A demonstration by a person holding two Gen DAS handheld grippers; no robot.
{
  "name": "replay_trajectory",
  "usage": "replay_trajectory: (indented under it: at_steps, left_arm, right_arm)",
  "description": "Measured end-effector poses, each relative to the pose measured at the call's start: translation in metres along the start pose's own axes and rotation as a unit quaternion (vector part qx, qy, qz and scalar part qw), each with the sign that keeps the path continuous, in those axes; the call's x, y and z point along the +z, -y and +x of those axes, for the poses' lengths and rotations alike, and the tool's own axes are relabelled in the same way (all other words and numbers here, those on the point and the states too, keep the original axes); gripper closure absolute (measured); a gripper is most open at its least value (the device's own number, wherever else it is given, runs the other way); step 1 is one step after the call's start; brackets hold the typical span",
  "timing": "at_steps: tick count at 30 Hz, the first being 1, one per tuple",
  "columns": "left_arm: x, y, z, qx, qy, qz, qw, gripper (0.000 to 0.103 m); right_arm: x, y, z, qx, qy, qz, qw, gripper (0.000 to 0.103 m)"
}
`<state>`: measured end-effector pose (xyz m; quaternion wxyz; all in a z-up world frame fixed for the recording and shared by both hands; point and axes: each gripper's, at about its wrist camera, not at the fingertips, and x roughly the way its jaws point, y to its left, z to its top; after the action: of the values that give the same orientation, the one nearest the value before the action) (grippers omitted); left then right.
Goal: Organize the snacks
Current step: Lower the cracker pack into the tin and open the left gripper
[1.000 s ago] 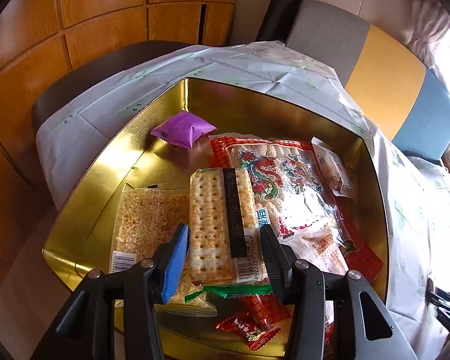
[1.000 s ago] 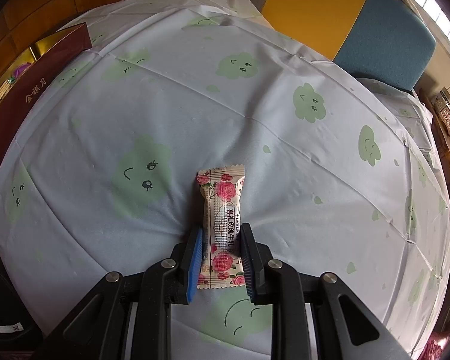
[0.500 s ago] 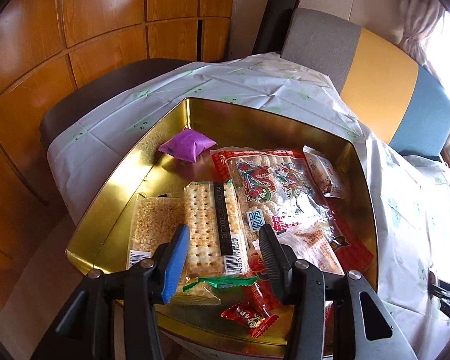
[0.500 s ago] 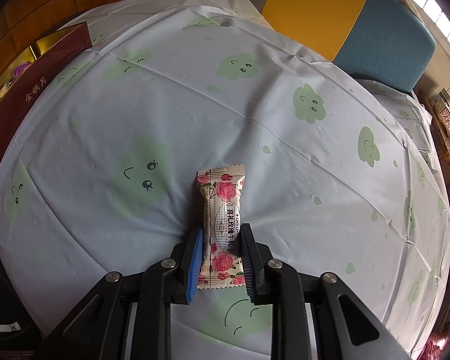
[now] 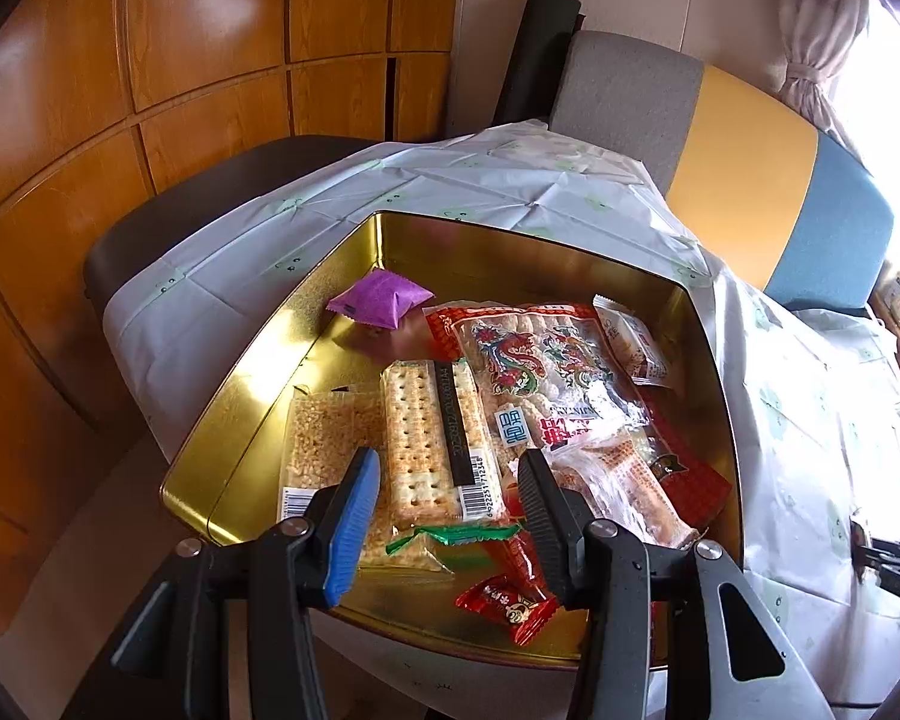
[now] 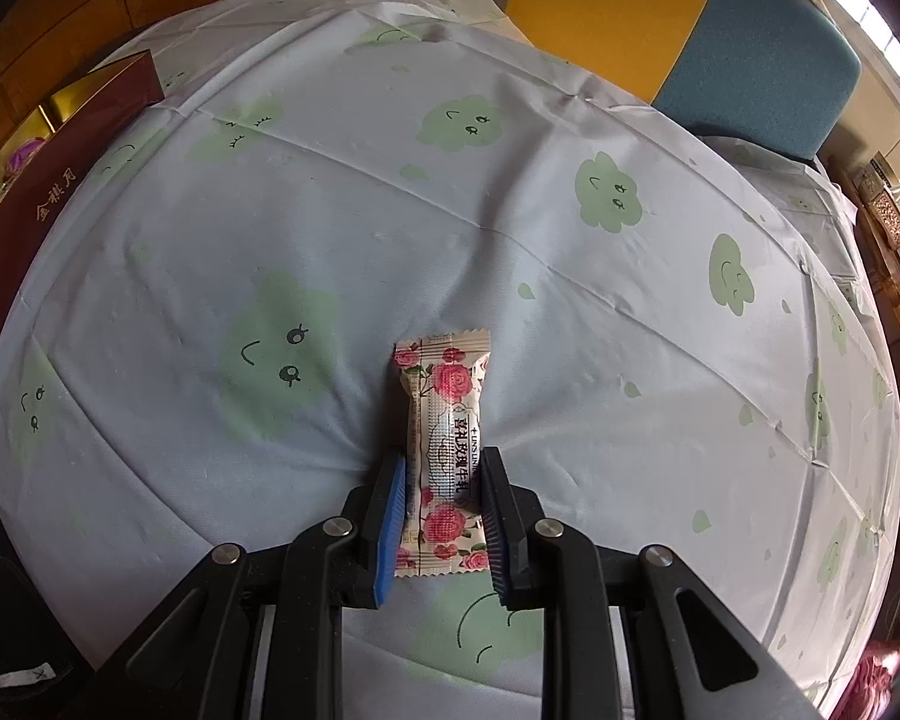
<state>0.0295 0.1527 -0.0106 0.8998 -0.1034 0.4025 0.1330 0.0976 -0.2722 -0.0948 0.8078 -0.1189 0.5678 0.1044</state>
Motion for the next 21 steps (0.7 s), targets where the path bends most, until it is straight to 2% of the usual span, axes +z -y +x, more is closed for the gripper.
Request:
replay_trajectory:
  at_steps: [5,8,11,15,21]
  left_arm:
    - [-0.003,-0.002,-0.002,-0.005,0.003,-0.001,1.0000,0.054]
    - [-0.003,-0.003,-0.004,-0.006,0.006,-0.003,1.0000,0.054]
    - [-0.003,-0.005,-0.005,-0.007,0.008,-0.004,0.9999,0.054]
    - [-0.002,-0.010,-0.005,-0.003,0.012,-0.012,0.9999,0.054]
    - [0.001,-0.018,-0.005,0.002,0.017,-0.025,0.9995,0.054]
  right_arm:
    - [0.005,-0.003,0.002,-0.023,-0.007,0.018,1.000,0.083]
    - [0.009,-0.001,-0.006,-0.015,0.009,0.049,0.999,0.083]
    - [0.019,-0.009,-0.019,0.024,0.034,0.066,0.997,0.083]
    - [0.040,-0.042,-0.034,0.064,0.063,0.041,0.995,0.083]
    - [0.078,-0.122,-0.067,0.137,0.108,-0.019,0.985,0.083]
